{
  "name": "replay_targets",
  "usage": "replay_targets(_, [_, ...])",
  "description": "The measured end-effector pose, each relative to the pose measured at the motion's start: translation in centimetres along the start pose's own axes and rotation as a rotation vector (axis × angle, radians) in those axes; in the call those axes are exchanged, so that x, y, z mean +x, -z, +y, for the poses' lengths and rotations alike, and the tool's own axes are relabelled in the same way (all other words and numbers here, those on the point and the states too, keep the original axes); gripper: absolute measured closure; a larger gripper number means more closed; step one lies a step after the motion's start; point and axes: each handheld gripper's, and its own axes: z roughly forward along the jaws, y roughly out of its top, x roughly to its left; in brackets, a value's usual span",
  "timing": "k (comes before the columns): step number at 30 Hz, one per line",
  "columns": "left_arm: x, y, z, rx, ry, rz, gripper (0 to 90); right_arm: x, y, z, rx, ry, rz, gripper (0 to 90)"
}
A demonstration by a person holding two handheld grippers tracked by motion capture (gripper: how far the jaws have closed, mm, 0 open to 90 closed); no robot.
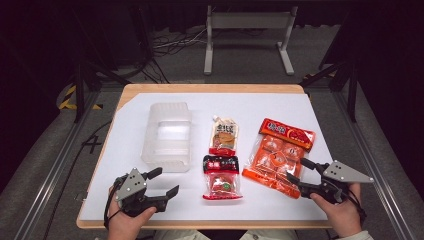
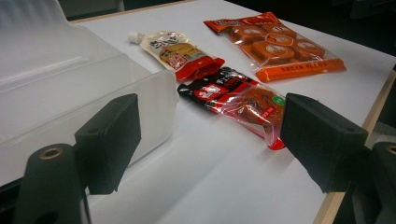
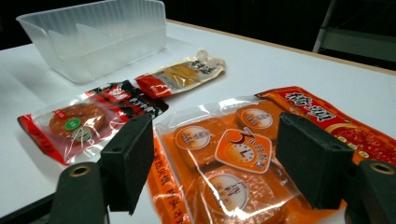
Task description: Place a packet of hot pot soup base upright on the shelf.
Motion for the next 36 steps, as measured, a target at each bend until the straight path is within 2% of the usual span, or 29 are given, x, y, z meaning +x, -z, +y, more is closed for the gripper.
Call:
replay_targets(3, [0.1,0.0,0.0,0.004,-0.002,0.005,21.7,-0.6,-0.3,0.5,0.012,0.009,-0.023,28.0])
replay_targets(7, [0.2,0.0,0.0,0.004,-0.002,0.011,21.6,-1.4,-0.5,1.2,0.007,0.011,-0.027,27.0])
replay_targets(14, [0.2,0.0,0.1,0.01,-0.012,0.018,21.4,-3.1,-0.7,2.2,0.025,-0.016,-0.015,24.5])
replay_targets(19, [0.2,0.1,0.0,0.008,-0.011,0.022,21.2,-4.5,-1.4,3.2,0.056,-0.024,-0.03,22.8])
replay_targets(24, [0.3,0.1,-0.1,0.009,-0.006,0.022,21.2,-5.5,-1.9,3.7,0.063,-0.033,-0.038,22.9])
replay_targets(27, [0.3,0.0,-0.1,0.008,-0.008,0.023,21.2,-6.5,-2.3,3.9,0.069,-0.06,-0.039,25.1])
replay_targets(30, [0.3,0.1,-0.1,0.009,-0.007,0.021,21.2,-7.6,-2.8,4.1,0.072,-0.088,-0.019,29.8])
replay_targets(33, [0.3,0.0,-0.1,0.008,-0.004,0.023,21.0,-8.5,-3.4,4.2,0.077,-0.092,-0.019,32.4])
replay_targets(36, [0.2,0.0,-0.1,0.006,0.005,0.022,21.0,-9.3,-3.7,4.3,0.06,-0.105,-0.027,35.8])
